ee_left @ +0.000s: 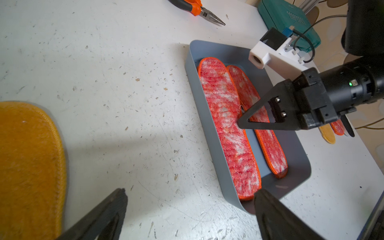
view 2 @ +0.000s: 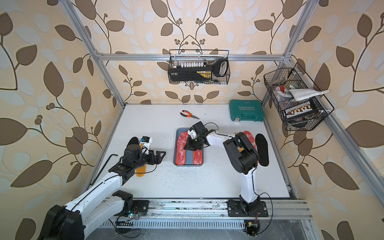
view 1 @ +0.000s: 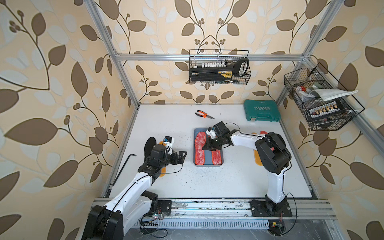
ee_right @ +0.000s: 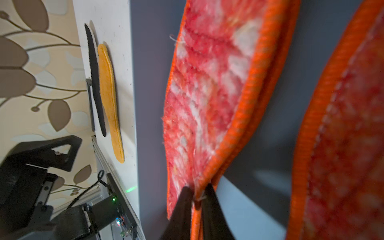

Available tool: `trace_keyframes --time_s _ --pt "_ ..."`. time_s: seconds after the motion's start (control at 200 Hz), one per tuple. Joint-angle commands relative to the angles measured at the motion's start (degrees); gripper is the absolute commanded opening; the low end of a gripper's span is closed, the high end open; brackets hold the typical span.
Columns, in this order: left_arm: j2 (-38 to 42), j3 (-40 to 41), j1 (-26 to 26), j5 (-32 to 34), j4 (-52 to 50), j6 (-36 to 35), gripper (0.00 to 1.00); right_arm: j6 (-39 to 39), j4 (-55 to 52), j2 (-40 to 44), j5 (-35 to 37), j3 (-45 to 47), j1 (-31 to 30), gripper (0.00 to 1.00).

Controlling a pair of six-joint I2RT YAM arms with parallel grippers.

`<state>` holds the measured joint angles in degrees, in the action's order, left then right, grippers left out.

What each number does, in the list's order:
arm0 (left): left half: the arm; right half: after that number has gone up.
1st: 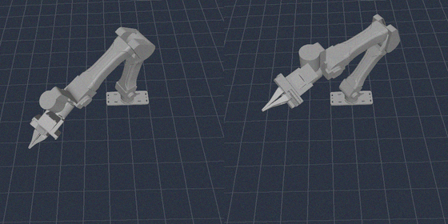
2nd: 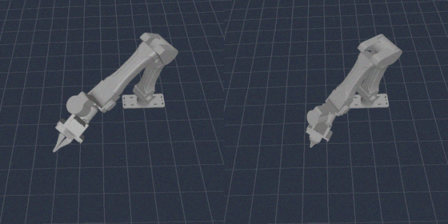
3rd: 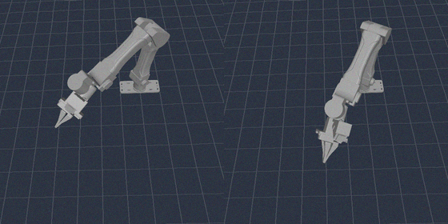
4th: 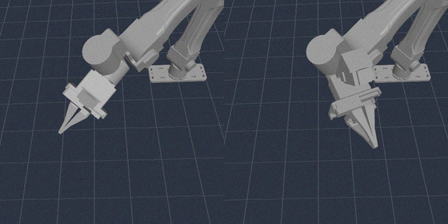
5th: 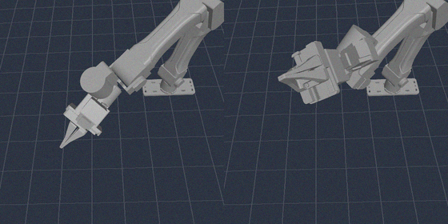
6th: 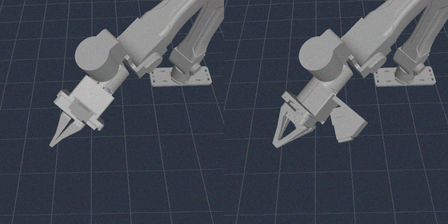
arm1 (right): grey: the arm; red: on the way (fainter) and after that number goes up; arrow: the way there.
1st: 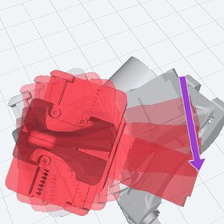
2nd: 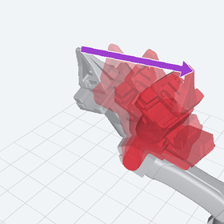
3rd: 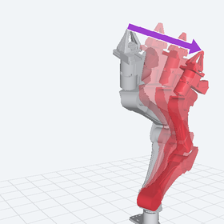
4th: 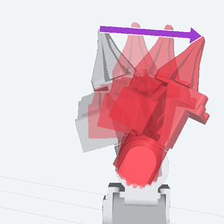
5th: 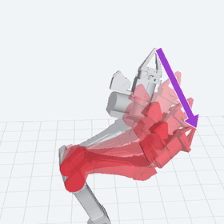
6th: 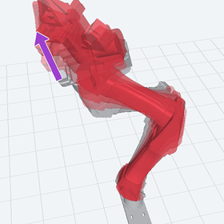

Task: Put the insoles into the storage box
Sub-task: Place the insole in the storage box.

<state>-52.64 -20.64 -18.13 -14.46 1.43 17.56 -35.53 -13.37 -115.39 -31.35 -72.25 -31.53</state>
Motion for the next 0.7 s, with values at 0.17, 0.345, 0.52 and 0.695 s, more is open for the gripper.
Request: trace_keyframes --time_s 0.17,0.345,0.52,0.695 --pt "-0.8 -0.91 -0.5 0.91 0.77 -0.74 0.99 0.16 -3.07 -0.87 0.24 -2.84 -1.86 0.24" --pt "-0.8 -0.98 -0.5 0.87 0.68 -0.62 0.99 -0.77 -3.25 -0.98 0.2 -3.14 -2.49 0.29" --pt "-0.36 -0.97 -0.5 1.35 0.41 -0.59 0.99 0.33 -6.47 2.31 4.23 -2.94 -2.32 0.39" --pt "-0.12 -1.3 -0.5 1.76 -0.11 -0.41 0.99 3.68 -11.87 7.17 9.78 -3.72 -1.99 0.49"
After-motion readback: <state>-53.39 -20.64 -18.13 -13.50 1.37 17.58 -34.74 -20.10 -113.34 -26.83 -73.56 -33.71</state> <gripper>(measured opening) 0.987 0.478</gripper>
